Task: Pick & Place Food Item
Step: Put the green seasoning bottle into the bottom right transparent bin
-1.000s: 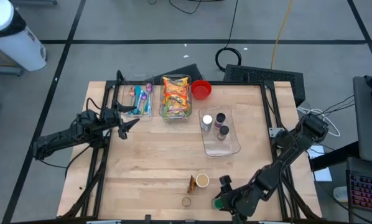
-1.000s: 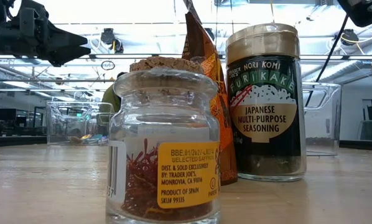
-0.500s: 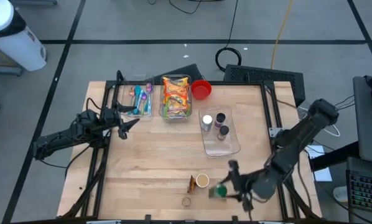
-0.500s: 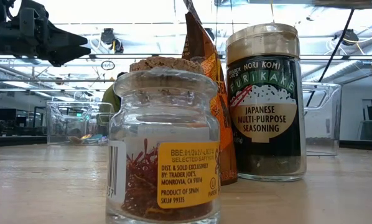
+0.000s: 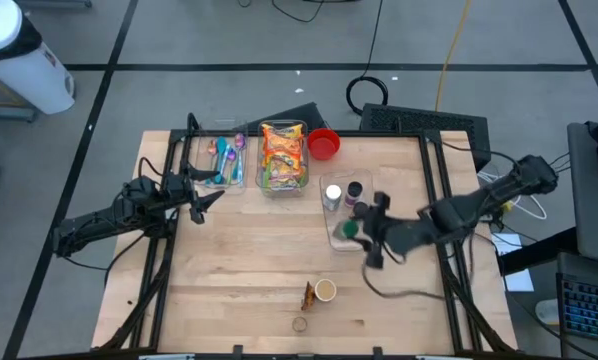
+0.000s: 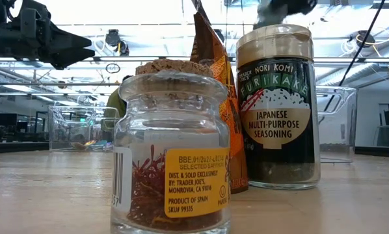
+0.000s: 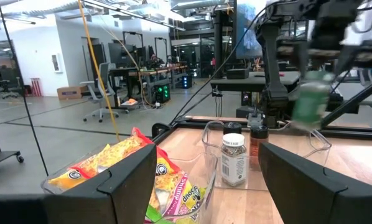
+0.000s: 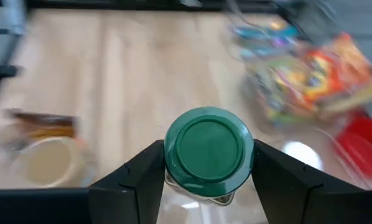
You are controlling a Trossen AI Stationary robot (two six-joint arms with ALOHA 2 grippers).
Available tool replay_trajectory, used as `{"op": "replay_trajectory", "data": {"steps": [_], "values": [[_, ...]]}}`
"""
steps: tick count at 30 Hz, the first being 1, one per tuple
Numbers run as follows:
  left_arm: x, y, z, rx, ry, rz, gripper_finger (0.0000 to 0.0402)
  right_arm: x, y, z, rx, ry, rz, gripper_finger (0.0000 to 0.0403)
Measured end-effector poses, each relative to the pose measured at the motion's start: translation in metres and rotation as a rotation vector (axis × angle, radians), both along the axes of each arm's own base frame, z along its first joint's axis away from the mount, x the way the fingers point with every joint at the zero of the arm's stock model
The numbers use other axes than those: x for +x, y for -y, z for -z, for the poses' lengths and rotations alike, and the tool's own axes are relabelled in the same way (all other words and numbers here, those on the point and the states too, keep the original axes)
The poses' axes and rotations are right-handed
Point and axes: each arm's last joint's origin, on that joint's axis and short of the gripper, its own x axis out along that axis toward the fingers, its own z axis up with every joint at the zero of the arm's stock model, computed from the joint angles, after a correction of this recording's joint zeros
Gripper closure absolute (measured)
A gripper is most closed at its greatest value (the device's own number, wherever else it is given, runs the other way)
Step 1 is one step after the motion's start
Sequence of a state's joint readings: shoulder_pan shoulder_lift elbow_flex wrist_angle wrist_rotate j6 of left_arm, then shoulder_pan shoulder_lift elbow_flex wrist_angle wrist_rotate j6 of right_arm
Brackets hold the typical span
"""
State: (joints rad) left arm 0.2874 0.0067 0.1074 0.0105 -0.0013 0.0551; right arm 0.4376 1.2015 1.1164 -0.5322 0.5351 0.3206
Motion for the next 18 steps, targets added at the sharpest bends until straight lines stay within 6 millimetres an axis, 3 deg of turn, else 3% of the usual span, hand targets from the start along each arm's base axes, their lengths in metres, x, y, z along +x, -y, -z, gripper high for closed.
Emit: {"op": "replay_trajectory", "data": {"steps": [10,18], "values": [[0.0,0.0,0.0,0.0,0.0,0.0,0.0119,0.016,0.057,0.059,0.095,-0.049,0.094,0.0207],[0.0,0.0,0.0,0.0,0.0,0.0,0.0119,0.014,0.077,0.092,0.123,0.016,0.143,0.0207]]}}
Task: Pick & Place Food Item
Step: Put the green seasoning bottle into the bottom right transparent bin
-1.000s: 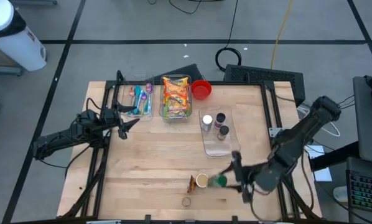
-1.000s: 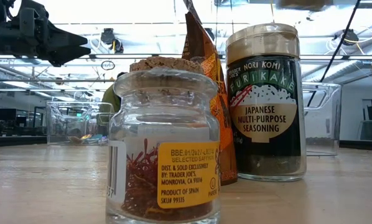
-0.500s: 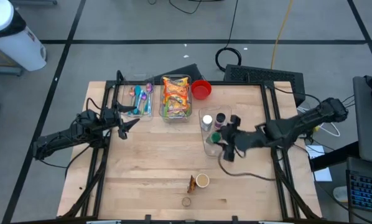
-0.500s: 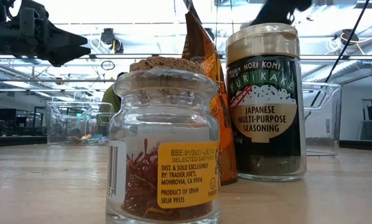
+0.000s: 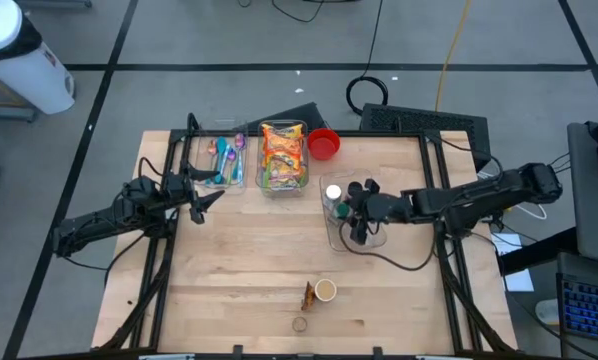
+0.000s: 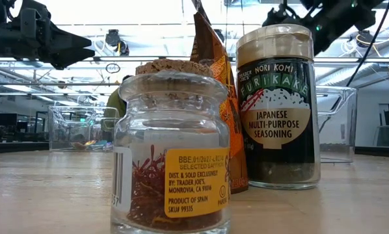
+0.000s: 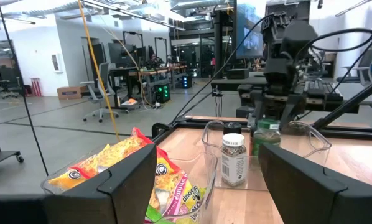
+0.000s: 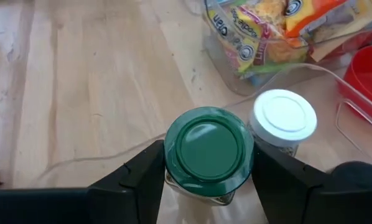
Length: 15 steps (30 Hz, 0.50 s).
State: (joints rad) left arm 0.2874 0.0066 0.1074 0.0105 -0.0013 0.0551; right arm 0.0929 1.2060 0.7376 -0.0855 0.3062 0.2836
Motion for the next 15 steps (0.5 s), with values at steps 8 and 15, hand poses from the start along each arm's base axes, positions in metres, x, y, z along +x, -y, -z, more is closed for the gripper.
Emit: {"op": "replay_trajectory", "data": {"steps": [8,15], "values": [[0.0,0.0,0.0,0.0,0.0,0.0,0.0119,0.004,0.008,0.01,-0.001,-0.034,0.008,0.0207],[0.0,0.0,0.0,0.0,0.0,0.0,0.0119,0.014,0.013,0.026,-0.021,-0.091,0.015,0.0207]]}}
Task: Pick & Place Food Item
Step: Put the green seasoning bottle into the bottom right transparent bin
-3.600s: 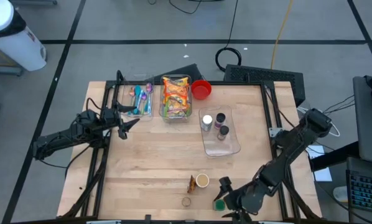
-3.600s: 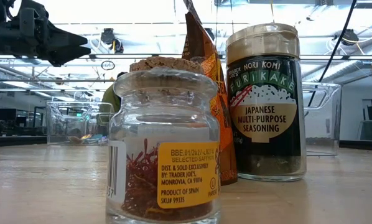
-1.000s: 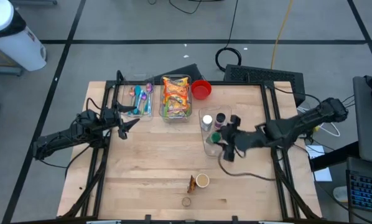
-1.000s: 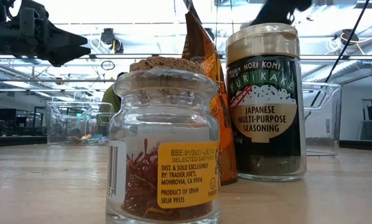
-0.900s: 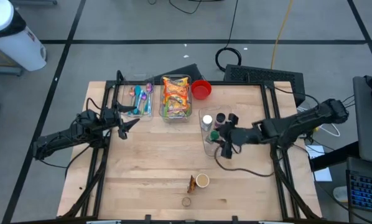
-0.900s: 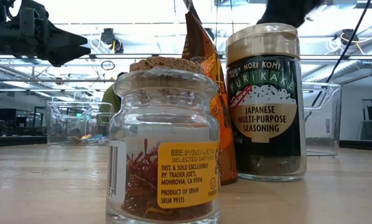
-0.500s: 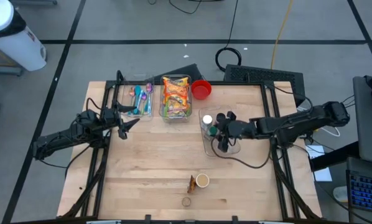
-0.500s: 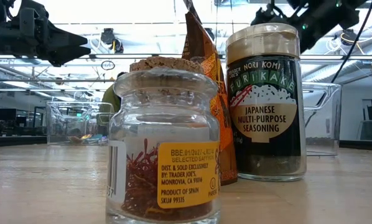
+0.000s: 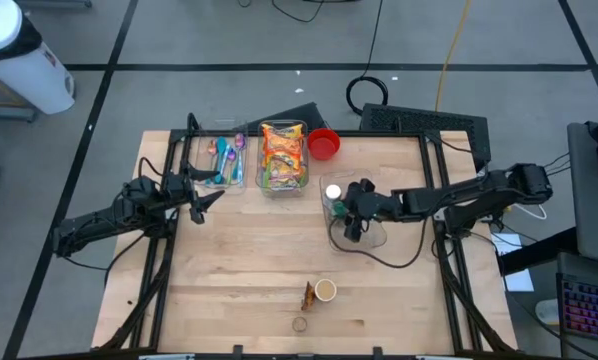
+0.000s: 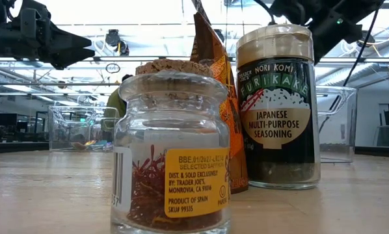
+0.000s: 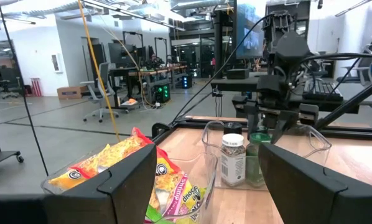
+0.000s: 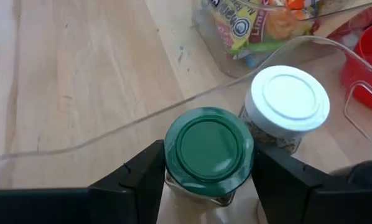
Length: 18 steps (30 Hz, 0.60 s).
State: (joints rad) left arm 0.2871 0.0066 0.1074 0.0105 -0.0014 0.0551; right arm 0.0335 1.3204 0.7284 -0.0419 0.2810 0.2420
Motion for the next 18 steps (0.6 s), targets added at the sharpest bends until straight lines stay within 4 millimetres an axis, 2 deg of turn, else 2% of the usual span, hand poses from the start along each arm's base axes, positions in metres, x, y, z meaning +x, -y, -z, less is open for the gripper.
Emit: {"op": "replay_trajectory", "data": {"steps": [18], "values": [[0.0,0.0,0.0,0.0,0.0,0.0,0.0119,0.0036,0.0083,0.0021,-0.013,0.009,0.019,0.0207]]}}
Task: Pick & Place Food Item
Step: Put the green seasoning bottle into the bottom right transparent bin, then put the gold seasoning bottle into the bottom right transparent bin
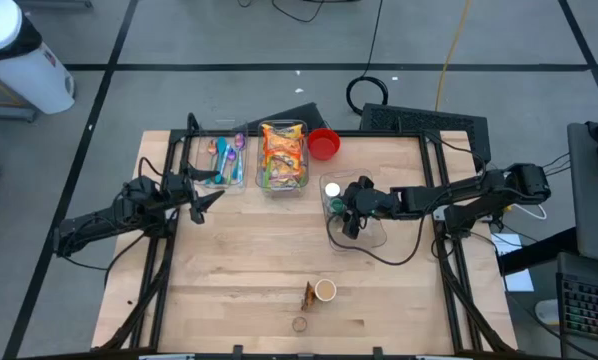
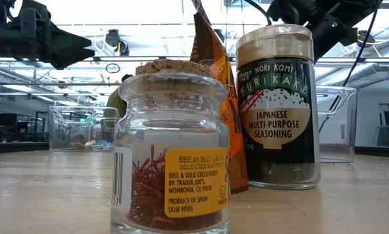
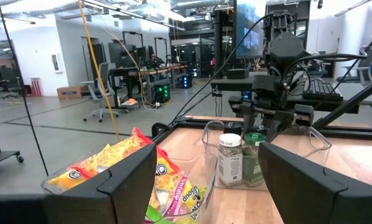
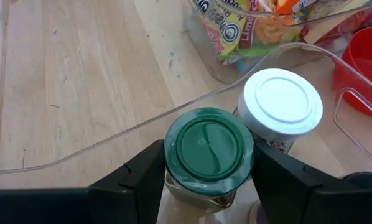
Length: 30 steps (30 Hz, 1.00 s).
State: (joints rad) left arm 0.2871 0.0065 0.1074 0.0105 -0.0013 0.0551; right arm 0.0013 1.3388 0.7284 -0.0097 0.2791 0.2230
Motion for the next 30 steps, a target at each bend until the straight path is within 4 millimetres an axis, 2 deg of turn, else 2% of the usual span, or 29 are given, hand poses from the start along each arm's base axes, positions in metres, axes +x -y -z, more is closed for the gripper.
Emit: {"op": "replay_trajectory", "data": {"steps": [3,9,13,17,24,30], "values": [[0.0,0.0,0.0,0.0,0.0,0.0,0.0119,0.0,-0.001,0.0,0.033,0.0,-0.045,0.0199],[0.0,0.0,0.0,0.0,0.0,0.0,0.0119,0.0,-0.004,0.002,0.046,-0.012,-0.067,0.0113],[0.0,0.0,0.0,0.0,0.0,0.0,0.0119,-0.001,-0.004,0.0,0.04,-0.004,-0.071,0.0082],[0.0,0.0,0.0,0.0,0.0,0.0,0.0119,-0.002,-0.004,-0.004,0.039,0.014,-0.072,0.0078],[0.0,0.0,0.0,0.0,0.0,0.0,0.0119,-0.008,-0.009,-0.019,0.038,0.084,-0.091,0.0095],[0.0,0.0,0.0,0.0,0.0,0.0,0.0119,-0.007,-0.036,-0.041,0.072,0.268,-0.234,0.01]]}}
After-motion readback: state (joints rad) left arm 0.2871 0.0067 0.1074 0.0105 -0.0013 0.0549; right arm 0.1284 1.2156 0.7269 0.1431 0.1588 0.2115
